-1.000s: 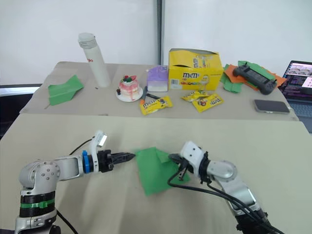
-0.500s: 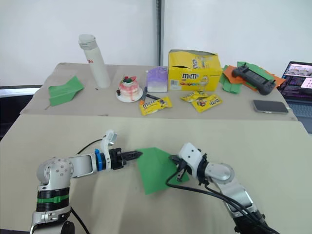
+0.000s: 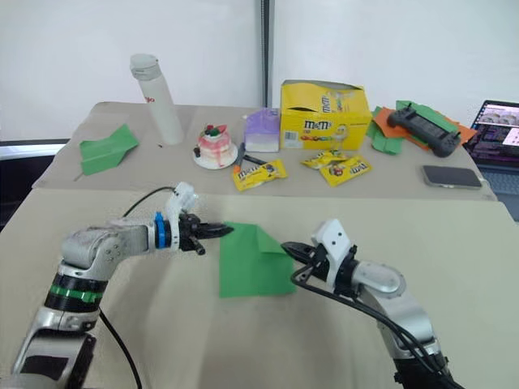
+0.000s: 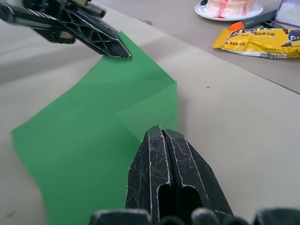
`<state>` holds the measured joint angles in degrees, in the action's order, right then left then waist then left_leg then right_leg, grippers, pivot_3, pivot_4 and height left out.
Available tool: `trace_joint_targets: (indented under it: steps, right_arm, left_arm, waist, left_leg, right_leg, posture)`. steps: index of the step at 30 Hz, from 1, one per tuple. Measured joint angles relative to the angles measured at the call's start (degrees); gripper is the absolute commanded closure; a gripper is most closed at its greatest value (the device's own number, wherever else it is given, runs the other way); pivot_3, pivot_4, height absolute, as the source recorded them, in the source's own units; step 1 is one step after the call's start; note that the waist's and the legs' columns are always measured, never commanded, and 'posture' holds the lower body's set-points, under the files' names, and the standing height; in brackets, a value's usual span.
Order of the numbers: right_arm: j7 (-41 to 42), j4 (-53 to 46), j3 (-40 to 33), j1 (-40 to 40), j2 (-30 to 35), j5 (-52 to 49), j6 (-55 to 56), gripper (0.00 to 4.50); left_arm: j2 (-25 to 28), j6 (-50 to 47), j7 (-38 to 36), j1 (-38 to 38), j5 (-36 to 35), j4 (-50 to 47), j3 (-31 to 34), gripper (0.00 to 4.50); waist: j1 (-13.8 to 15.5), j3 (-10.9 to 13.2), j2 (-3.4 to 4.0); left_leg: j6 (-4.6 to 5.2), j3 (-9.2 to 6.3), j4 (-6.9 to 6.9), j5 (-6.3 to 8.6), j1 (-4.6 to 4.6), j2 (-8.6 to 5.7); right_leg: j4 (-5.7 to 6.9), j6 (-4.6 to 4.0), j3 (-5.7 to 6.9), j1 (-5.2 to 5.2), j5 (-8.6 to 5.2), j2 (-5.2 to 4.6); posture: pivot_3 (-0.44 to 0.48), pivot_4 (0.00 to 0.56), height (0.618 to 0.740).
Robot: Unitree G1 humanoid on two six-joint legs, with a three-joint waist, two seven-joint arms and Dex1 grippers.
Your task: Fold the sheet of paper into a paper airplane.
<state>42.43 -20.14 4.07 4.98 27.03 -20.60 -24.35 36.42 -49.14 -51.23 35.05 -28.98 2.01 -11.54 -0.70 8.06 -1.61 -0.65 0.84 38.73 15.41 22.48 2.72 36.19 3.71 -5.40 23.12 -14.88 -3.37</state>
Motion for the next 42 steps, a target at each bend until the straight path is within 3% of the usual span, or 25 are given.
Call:
trace_joint_targets:
  steps: [4, 7, 11, 16, 28, 37, 42]
  right_arm:
    - [-0.9, -0.5, 0.9, -0.8, -1.2, -0.4, -0.1, 4.5]
    - [-1.1, -0.6, 2.5, -2.1, -0.9, 0.0, -0.1, 4.5]
    - [-1.6, -0.7, 3.1, -2.5, -0.7, 0.4, -0.1, 4.5]
    - [-3.4, -0.6, 3.5, -2.5, -0.7, 2.1, -0.1, 4.5]
    - [-4.2, 1.0, 6.0, -3.7, 0.4, 5.3, -1.4, 4.5]
    - [-4.1, 1.1, 5.7, -3.3, 0.3, 5.0, -1.9, 4.5]
    - [-5.4, 1.1, 2.0, -0.6, -2.5, 1.6, -2.7, 4.5]
  left_arm:
    - [0.7, 17.4, -10.8, 7.7, 11.3, 9.4, -9.4, 4.46]
    - [-2.2, 25.5, -15.3, 10.5, 15.8, 15.4, -12.0, 4.46]
    - [-6.2, 33.1, -16.5, 11.7, 20.7, 20.2, -13.5, 4.46]
    - [-8.6, 38.8, -15.5, 11.0, 24.8, 18.9, -13.7, 4.46]
    - [-9.9, 30.7, -10.5, -0.2, 25.5, 4.1, -12.2, 4.46]
    - [-9.4, 28.0, -10.0, -2.0, 25.7, -1.1, -12.4, 4.46]
    - [-8.5, 28.8, -10.7, -3.5, 27.4, -1.4, -14.6, 4.46]
  waist:
    - [0.5, 0.0, 0.0]
    - [0.6, 0.0, 0.0]
    - [0.5, 0.0, -0.01]
    - [0.4, 0.0, -0.01]
    - [0.1, 0.0, -0.01]
    - [0.1, 0.0, 0.0]
    - [0.1, 0.0, 0.0]
  left_leg:
    - [0.0, 0.01, 0.07, 0.0, 0.11, -0.03]
    - [0.01, 0.01, 0.14, -0.01, 0.27, -0.04]
    - [0.02, -0.01, 0.18, -0.01, 0.36, -0.03]
    - [0.02, -0.03, 0.18, -0.01, 0.35, -0.02]
    - [0.02, -0.11, 0.25, -0.01, 0.33, -0.02]
    - [0.02, -0.13, 0.26, -0.01, 0.33, -0.02]
    - [0.02, -0.13, 0.26, -0.02, 0.3, -0.02]
  right_leg:
    - [-0.07, 0.0, 0.01, -0.01, 0.0, 0.0]
    - [-0.09, 0.01, 0.0, 0.09, 0.0, -0.01]
    - [-0.07, 0.02, 0.01, 0.16, 0.0, -0.01]
    - [-0.03, 0.03, 0.0, 0.16, 0.0, -0.01]
    - [0.12, 0.04, 0.0, 0.14, 0.0, 0.01]
    - [0.13, 0.04, 0.02, 0.13, 0.0, 0.01]
    - [0.19, 0.04, 0.01, 0.12, 0.0, 0.01]
  posture:
    - [0.0, 0.15, 0.74]
    - [0.0, 0.15, 0.74]
    - [0.0, 0.15, 0.74]
    - [0.0, 0.15, 0.74]
    - [0.0, 0.15, 0.74]
    - [0.0, 0.15, 0.74]
    - [0.0, 0.15, 0.74]
